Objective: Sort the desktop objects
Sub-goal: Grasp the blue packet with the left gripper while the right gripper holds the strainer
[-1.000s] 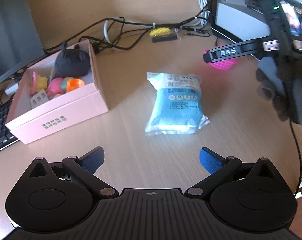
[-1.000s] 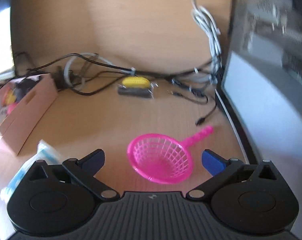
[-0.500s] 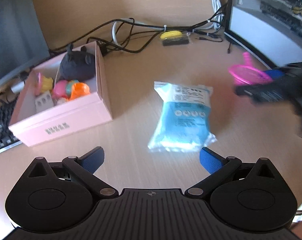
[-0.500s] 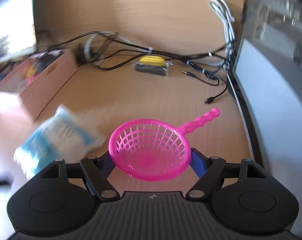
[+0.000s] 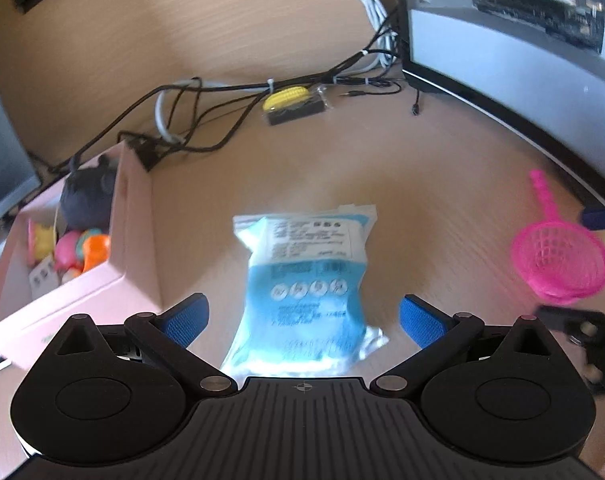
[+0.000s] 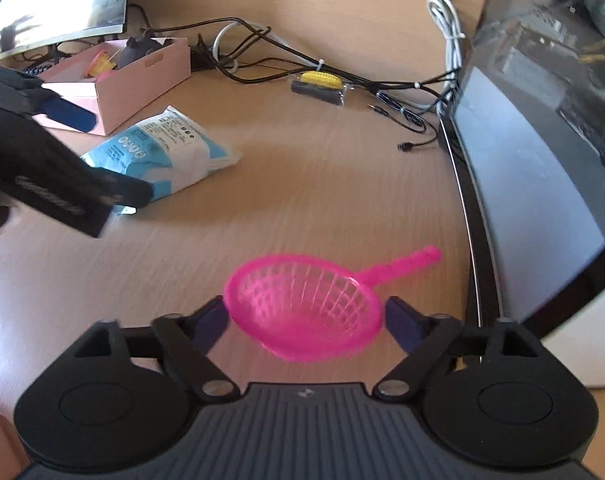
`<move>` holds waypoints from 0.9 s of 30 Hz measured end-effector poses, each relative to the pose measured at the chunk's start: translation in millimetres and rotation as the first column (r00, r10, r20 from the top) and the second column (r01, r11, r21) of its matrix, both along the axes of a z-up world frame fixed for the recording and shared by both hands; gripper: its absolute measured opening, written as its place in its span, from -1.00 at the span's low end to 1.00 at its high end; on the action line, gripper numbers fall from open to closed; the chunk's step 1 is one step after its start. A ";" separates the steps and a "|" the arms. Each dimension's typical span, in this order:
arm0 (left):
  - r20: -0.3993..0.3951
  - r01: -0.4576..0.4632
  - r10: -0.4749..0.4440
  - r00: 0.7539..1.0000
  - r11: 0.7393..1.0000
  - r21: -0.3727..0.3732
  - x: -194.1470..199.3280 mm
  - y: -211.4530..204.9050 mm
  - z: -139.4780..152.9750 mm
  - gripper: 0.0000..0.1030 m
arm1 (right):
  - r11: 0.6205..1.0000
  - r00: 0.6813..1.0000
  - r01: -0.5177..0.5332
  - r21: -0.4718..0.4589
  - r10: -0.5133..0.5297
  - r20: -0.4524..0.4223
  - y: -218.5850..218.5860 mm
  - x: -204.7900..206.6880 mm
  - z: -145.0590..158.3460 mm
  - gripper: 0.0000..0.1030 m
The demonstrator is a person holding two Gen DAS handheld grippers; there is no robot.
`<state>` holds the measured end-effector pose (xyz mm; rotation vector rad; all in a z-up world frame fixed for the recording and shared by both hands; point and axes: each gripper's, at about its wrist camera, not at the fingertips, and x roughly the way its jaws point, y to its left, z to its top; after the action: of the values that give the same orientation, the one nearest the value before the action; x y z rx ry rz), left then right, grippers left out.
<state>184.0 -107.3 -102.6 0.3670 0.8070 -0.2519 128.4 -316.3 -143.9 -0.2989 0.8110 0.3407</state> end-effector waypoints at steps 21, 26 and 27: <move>-0.032 -0.089 0.087 0.996 0.995 -0.040 -12.0 32.7 14.8 0.19 | 0.999 0.999 0.012 0.030 -0.011 -0.036 2.8 14.1 0.8 0.96; -0.023 -0.124 0.123 0.992 0.991 -0.040 -29.4 63.5 28.6 0.19 | 0.991 0.988 0.117 0.065 -0.110 -0.110 -6.6 30.1 -3.9 0.93; -0.027 -0.132 0.131 0.991 0.990 -0.041 -30.9 69.0 29.0 0.19 | 0.988 0.985 0.127 0.086 -0.116 -0.128 -9.4 32.5 -4.2 0.87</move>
<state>153.1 -38.3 -73.7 0.2702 0.8447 -0.1501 161.0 -325.7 -148.2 -0.1407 0.9268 0.2835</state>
